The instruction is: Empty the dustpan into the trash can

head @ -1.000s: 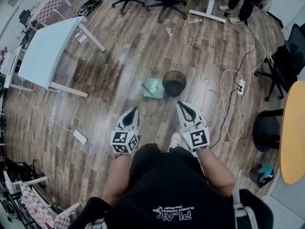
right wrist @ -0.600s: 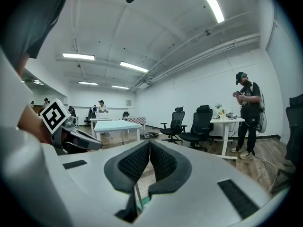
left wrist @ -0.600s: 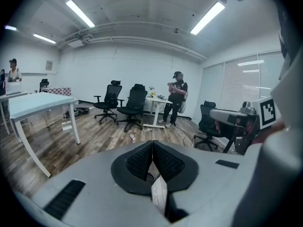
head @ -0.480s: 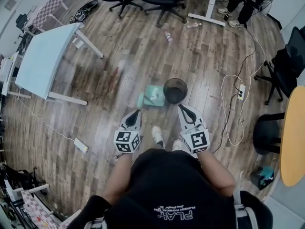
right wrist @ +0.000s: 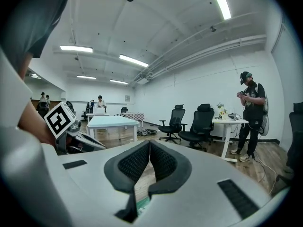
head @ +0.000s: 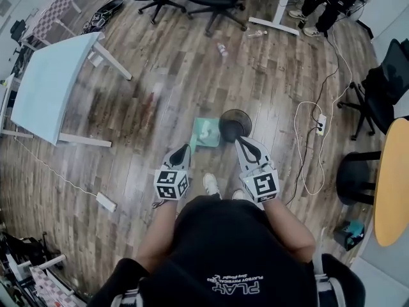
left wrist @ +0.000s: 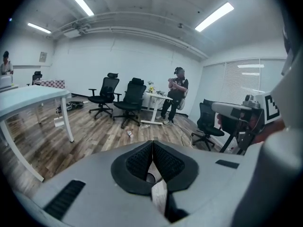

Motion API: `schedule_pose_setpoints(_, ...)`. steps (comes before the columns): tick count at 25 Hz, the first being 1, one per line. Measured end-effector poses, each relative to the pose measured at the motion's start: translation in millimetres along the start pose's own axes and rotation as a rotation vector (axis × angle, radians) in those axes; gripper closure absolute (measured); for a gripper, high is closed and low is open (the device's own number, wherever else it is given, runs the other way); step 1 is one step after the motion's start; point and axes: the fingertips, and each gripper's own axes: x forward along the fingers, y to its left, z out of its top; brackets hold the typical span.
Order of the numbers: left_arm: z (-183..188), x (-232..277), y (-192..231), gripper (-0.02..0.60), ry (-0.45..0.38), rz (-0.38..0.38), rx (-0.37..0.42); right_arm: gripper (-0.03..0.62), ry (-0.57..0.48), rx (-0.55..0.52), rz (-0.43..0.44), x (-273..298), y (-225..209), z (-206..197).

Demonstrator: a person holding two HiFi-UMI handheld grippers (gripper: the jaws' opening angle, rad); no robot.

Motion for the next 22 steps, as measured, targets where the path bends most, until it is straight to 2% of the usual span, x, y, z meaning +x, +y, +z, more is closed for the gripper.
schedule_pose_setpoints(3, -1.3, 11.8, 4.7, 0.558, 0.012, -0.053, 0.003, 0.569, 0.021, -0.003, -0.012, 15.0, 2.3, -3.3)
schedule_pose_setpoints(9, -1.4, 30.7, 17.3, 0.558, 0.055, -0.091, 0.022, 0.569, 0.041, -0.011, -0.031, 39.6, 11.0, -1.4)
schedule_pose_setpoints(17, -6.8, 55.9, 28.5, 0.558, 0.119, -0.082, 0.017, 0.569, 0.065, 0.002, -0.026, 58.5, -1.0, -8.9)
schedule_pose_setpoints(22, -12.8, 71.2, 27.7, 0.558, 0.161, -0.077, 0.015, 0.569, 0.084, -0.014, 0.038, 70.6, -10.9, -18.2)
